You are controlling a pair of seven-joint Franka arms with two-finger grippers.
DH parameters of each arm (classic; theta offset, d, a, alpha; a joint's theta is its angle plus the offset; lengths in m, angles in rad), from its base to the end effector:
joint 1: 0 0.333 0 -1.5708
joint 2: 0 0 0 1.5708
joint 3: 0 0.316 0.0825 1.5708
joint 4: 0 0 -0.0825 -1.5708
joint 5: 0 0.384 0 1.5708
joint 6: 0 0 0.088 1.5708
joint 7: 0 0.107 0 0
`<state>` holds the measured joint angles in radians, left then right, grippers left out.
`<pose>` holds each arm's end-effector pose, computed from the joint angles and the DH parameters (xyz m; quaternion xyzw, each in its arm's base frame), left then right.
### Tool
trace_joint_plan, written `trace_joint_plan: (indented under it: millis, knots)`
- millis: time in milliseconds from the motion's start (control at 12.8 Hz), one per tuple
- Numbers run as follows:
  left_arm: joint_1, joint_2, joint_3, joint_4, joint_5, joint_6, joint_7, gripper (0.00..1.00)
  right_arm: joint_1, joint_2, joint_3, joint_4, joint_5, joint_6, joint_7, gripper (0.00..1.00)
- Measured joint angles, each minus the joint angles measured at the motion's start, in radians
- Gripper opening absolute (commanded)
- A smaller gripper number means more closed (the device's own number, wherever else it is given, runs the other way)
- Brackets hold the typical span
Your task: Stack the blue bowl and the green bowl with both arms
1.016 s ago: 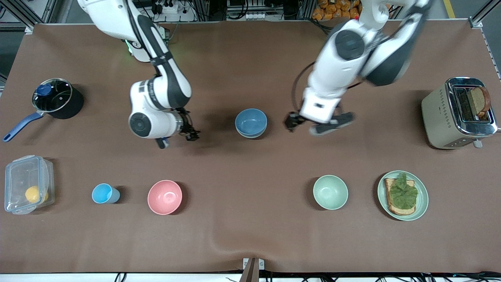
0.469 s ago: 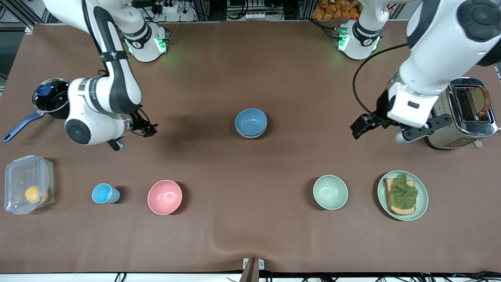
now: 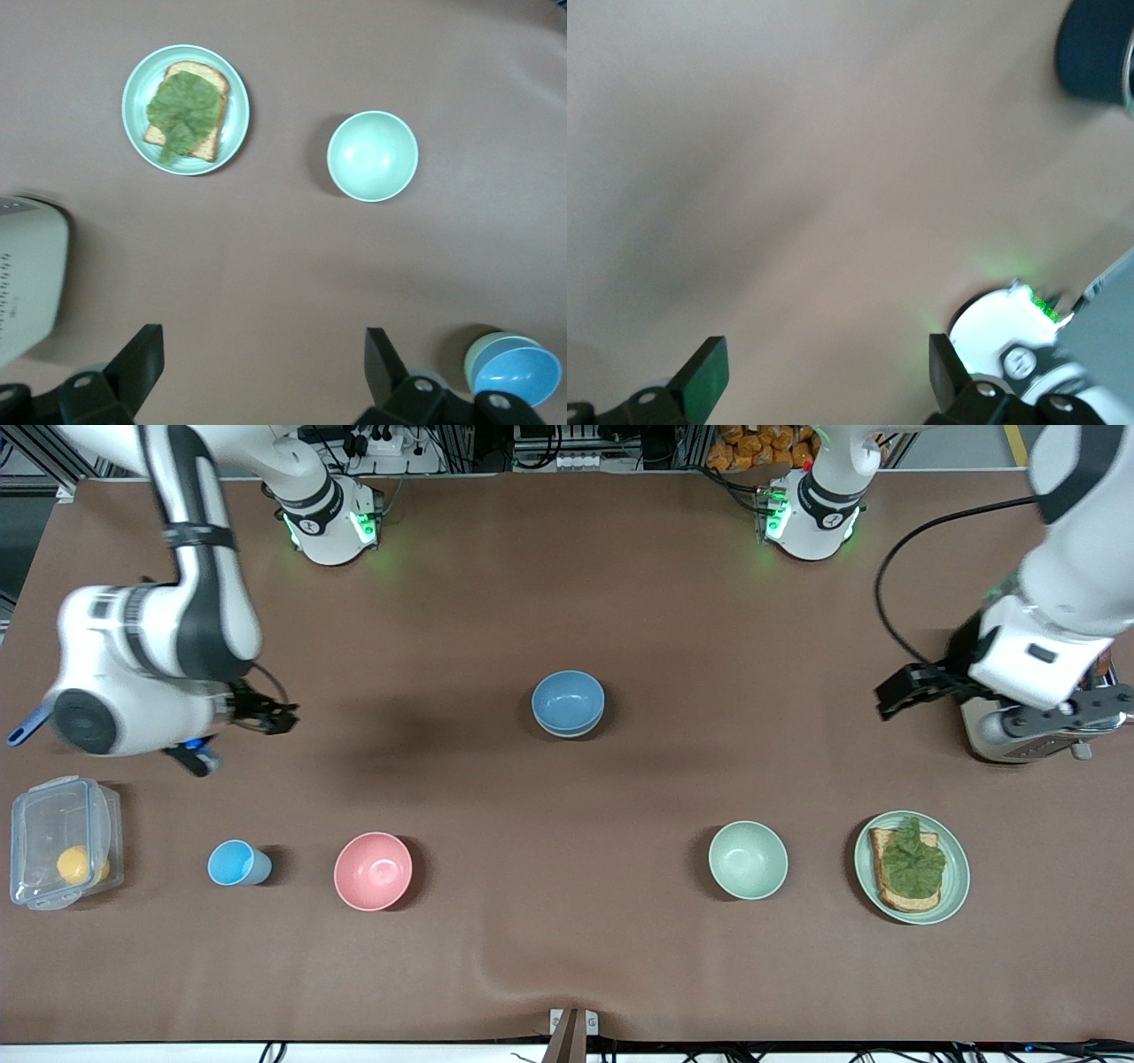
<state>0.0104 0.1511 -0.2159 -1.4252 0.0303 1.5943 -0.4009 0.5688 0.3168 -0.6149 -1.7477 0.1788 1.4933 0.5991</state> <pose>0.5926 -0.1097 0.6099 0.9951 0.0987 0.0100 0.0041 0.5692 0.0181 0.3891 0.9088 -0.3327 -0.2414 0.0710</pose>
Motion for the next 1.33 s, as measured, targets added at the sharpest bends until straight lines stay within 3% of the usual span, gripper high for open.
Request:
trace_joint_plan:
  millis: [156, 234, 547, 1016, 1328]
  knots:
    - [-0.004, -0.021, 0.062, 0.007, -0.043, -0.05, 0.05, 1.0, -0.122, 0.0, 0.013, 0.06, -0.012, -0.02, -0.203, 1.0]
    - [-0.004, -0.033, 0.091, 0.009, -0.056, -0.073, 0.087, 1.0, -0.196, -0.001, 0.053, 0.096, -0.037, -0.025, -0.273, 1.0]
    - [-0.006, -0.059, 0.132, 0.019, -0.059, -0.113, 0.187, 1.0, -0.463, -0.039, 0.304, 0.221, -0.11, -0.034, -0.339, 1.0]
    - [-0.011, -0.059, 0.139, 0.037, -0.052, -0.133, 0.249, 1.0, -0.634, -0.244, 0.546, 0.238, -0.112, 0.015, -0.482, 1.0]
    - [-0.014, -0.078, 0.139, 0.039, -0.051, -0.137, 0.249, 1.0, -0.668, -0.329, 0.631, 0.236, -0.107, 0.039, -0.484, 1.0]
